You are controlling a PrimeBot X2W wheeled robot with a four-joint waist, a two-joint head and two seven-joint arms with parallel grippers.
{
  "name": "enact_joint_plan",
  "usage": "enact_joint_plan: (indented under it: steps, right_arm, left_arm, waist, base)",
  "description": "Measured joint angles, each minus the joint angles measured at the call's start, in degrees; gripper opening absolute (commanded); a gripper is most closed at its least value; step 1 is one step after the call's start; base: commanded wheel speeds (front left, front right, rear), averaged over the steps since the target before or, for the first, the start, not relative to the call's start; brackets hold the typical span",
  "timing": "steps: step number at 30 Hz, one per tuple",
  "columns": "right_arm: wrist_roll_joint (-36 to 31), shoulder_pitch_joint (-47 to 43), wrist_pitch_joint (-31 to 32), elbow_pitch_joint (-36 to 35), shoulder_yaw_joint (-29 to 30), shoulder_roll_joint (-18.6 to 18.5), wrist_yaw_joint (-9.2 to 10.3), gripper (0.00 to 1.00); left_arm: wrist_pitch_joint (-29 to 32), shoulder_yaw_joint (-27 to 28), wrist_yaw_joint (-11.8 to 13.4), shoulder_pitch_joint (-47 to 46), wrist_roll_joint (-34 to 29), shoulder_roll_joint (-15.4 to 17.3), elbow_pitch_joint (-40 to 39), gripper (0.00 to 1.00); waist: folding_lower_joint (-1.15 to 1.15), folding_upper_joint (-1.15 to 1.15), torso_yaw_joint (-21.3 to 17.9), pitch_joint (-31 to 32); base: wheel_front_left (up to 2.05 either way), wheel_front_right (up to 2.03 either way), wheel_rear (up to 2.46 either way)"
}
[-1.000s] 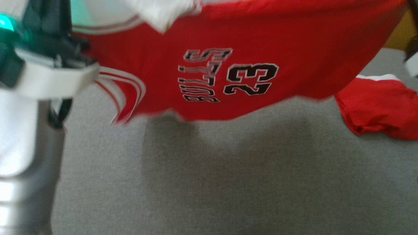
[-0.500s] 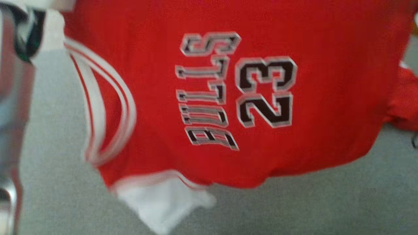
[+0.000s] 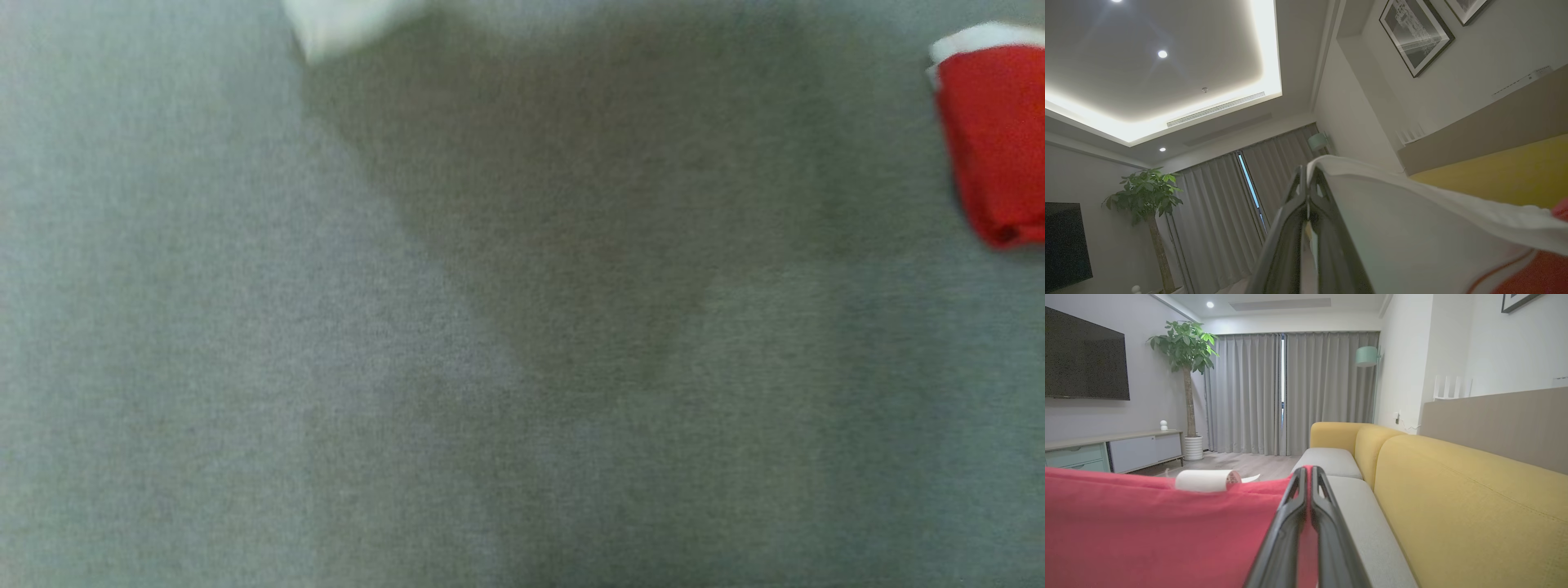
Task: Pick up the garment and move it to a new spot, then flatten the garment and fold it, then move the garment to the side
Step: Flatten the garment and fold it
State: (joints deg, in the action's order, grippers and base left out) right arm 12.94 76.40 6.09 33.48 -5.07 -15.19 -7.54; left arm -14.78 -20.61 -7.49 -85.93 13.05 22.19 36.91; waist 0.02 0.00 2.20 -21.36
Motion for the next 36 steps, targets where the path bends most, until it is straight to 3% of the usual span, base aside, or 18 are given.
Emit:
enact_joint_plan:
  steps: [5, 11, 20, 28, 36]
  right_arm:
    - [-1.97, 2.34, -3.63, 5.09, -0.23, -0.63, 0.00, 0.00]
    - [-2.43, 0.48, -6.86, 11.11, 0.94, -1.43, 0.01, 0.00]
    - [1.59, -15.51, -11.12, 13.50, 2.81, -2.07, 0.00, 0.00]
    - [8.08, -35.00, -7.87, 4.76, 1.33, -3.74, 0.01, 0.00]
    - [9.79, -56.74, -2.98, -10.24, 3.41, -5.02, 0.00, 0.00]
  left_arm:
    - [-0.01, 0.30, -0.09, 1.21, 1.29, -1.01, -3.57, 0.00]
    - [0.00, -1.52, -0.10, 11.58, 4.12, -1.10, -7.91, 0.00]
    - [0.00, 0.19, -0.10, 35.96, 7.69, -1.26, -19.64, 0.00]
    - [0.03, 1.05, -0.08, 62.95, 7.58, -1.20, -27.47, 0.00]
    - [0.08, 2.99, 0.44, 80.51, 6.31, -5.21, -30.04, 0.00]
  waist:
    - [-0.01, 0.00, 1.27, -4.95]
    - [0.00, 0.00, 3.33, -9.01]
    - [-0.04, 0.00, 4.41, -3.54]
    - [-0.05, 0.00, 3.67, 4.86]
    - [-0.05, 0.00, 2.96, 11.14]
  base:
    - [0.00, 0.00, 0.00]
    - [0.00, 0.00, 0.00]
    - [0.00, 0.00, 0.00]
    - [0.00, 0.00, 0.00]
    - [0.00, 0.00, 0.00]
